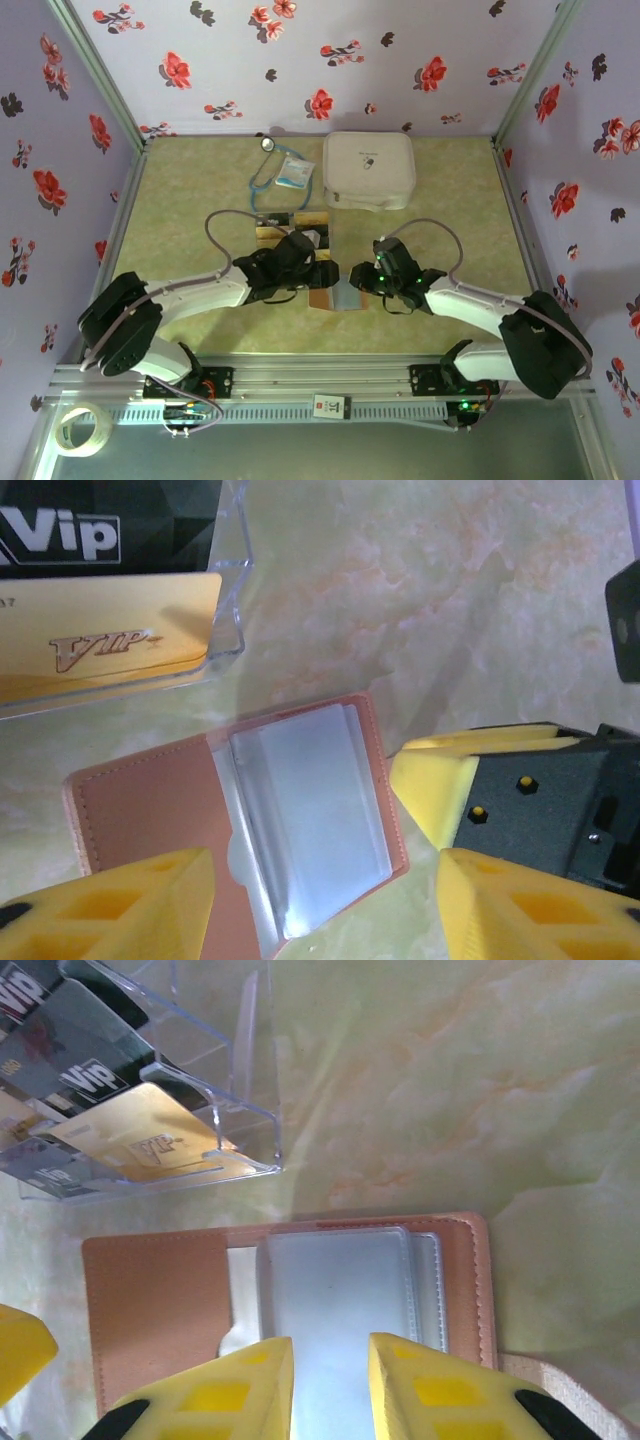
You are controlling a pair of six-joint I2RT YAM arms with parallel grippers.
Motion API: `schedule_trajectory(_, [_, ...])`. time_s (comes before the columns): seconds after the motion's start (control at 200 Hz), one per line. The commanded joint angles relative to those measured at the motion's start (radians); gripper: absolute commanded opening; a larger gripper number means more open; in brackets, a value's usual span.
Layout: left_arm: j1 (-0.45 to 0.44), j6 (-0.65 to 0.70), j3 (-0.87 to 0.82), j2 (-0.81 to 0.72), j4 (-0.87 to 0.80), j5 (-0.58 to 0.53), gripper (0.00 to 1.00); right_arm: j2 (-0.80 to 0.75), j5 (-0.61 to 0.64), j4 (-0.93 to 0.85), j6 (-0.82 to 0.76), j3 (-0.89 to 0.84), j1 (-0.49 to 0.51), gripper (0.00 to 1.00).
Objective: Put the credit cards into the card holder
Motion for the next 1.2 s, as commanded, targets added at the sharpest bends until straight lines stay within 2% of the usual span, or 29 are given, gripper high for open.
schedule_trajectory(0.0, [-0.001,-0.02,-0.04,0.028,0.082,0.021,0.57,0.031,0.014,-0.004,-0.029,0.038,-0.009,0.25])
schedule_trajectory(0.305, [-0.001,0.007,-0.096,0.07,0.133,0.018,0.52,0.102,-0.022,0.029,-0.047,0.062,-0.013,0.23])
schedule_trajectory(0.635, [-0.001,0.064,-0.147,0.091,0.172,0.005,0.51,0.169,-0.04,0.059,-0.053,0.061,-0.016,0.21])
schedule_trajectory(1.195, [-0.001,0.106,-0.191,0.079,0.249,0.005,0.59,0.202,-0.104,0.174,0.028,0.028,0.007,0.19])
